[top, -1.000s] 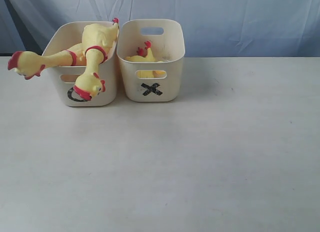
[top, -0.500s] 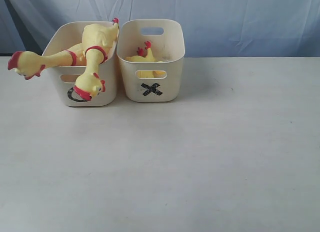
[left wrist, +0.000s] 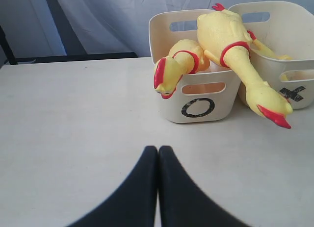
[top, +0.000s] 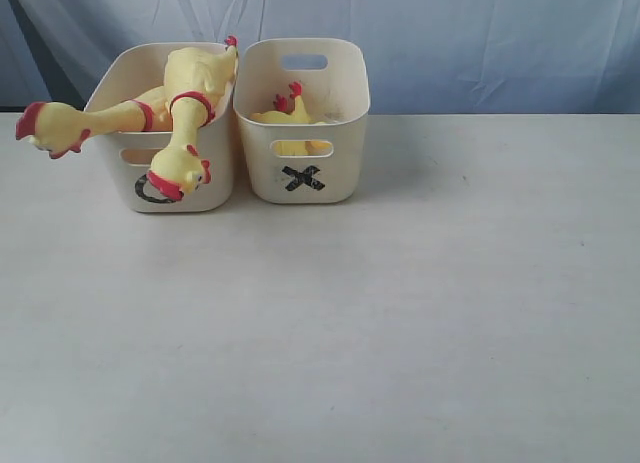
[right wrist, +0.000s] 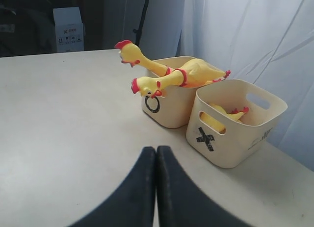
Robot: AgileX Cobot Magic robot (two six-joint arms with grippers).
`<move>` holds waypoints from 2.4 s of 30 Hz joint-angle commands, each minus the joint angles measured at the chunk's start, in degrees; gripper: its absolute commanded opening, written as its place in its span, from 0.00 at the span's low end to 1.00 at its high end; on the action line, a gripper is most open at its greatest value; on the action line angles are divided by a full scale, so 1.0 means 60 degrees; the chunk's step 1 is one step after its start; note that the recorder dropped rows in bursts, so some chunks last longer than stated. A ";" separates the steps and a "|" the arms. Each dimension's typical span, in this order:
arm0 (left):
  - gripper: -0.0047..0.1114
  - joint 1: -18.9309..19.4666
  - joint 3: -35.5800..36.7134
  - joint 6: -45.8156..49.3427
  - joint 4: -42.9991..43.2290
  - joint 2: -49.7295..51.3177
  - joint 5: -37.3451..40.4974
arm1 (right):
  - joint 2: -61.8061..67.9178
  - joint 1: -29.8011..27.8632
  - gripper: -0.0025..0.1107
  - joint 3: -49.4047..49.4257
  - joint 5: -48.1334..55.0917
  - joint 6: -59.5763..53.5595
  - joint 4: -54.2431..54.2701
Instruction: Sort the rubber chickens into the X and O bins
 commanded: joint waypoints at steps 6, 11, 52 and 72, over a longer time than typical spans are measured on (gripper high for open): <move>0.04 0.0876 0.0030 -0.0044 0.0219 -0.1750 -0.0041 | -0.1675 -0.2880 0.02 0.0046 -0.0074 0.0005 0.0155; 0.04 0.1777 0.0030 -0.0044 0.0219 -0.2865 -0.0041 | -0.2448 -0.3645 0.02 0.0046 -0.0074 0.0005 0.0155; 0.04 0.1917 0.1866 -0.0044 -0.0588 -0.4936 -0.4312 | -0.2448 -0.3814 0.02 0.1941 -0.5572 0.0005 -0.1047; 0.04 0.1431 0.5472 -0.0044 -0.0206 -0.4936 -0.5011 | -0.2448 -0.3814 0.02 0.5017 -0.6882 0.0005 -0.4796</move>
